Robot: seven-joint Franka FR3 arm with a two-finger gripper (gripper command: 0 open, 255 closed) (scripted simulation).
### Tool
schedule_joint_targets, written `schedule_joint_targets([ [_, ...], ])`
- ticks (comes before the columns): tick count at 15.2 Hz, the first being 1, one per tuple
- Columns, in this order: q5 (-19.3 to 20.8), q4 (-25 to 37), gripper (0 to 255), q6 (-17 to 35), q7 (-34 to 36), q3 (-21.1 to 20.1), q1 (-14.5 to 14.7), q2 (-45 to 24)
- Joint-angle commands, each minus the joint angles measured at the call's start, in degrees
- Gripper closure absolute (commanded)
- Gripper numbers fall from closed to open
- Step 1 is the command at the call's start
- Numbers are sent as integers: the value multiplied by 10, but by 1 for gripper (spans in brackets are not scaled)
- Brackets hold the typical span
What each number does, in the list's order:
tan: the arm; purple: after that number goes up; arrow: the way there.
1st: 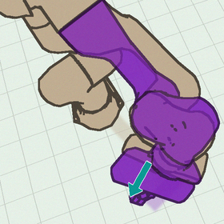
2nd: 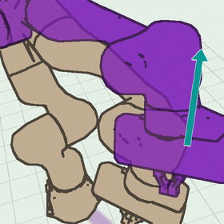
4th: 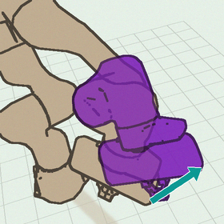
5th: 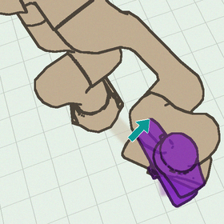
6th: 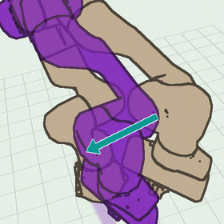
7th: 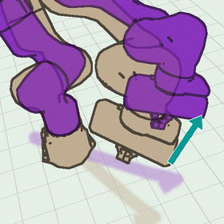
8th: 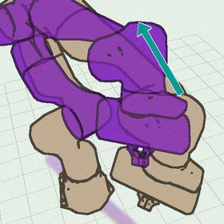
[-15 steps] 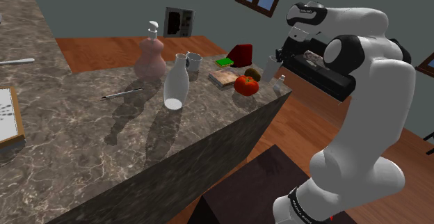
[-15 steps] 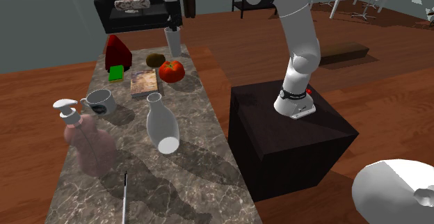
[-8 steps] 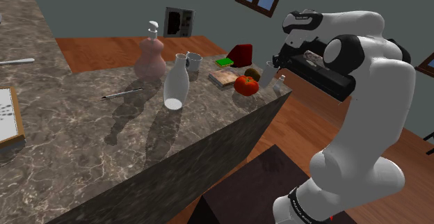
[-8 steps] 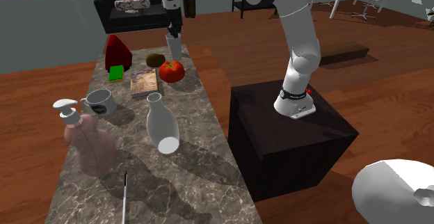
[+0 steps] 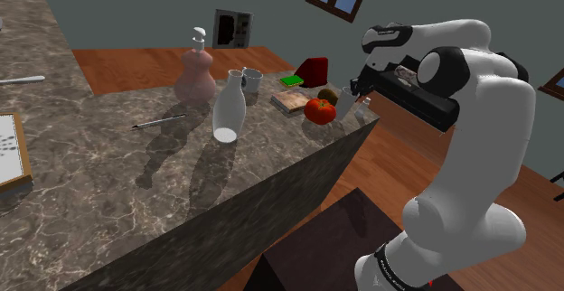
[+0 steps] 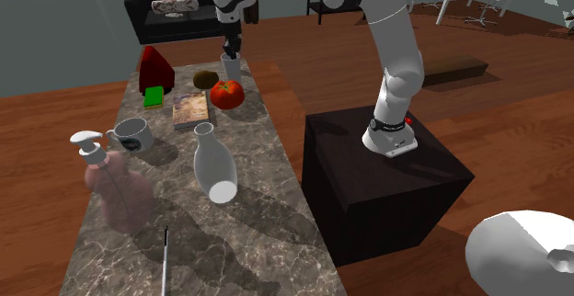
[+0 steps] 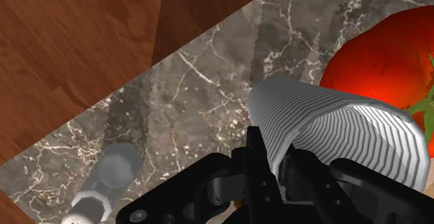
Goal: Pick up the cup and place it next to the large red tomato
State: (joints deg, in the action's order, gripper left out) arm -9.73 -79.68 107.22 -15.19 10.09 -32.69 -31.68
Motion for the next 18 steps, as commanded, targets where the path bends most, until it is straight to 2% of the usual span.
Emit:
schedule_joint_targets([
  [1, 0, -4, 255, 4, -1, 0, 0, 0],
  [7, 0, -4, 255, 4, -1, 0, 0, 0],
  [8, 0, -4, 0, 4, -1, 0, 0, 0],
  [13, 0, -4, 0, 4, -1, 0, 0, 0],
  [17, 3, 61, 0, -66, 3, 2, -6, 5],
  [18, 3, 61, 0, -66, 3, 2, -6, 5],
])
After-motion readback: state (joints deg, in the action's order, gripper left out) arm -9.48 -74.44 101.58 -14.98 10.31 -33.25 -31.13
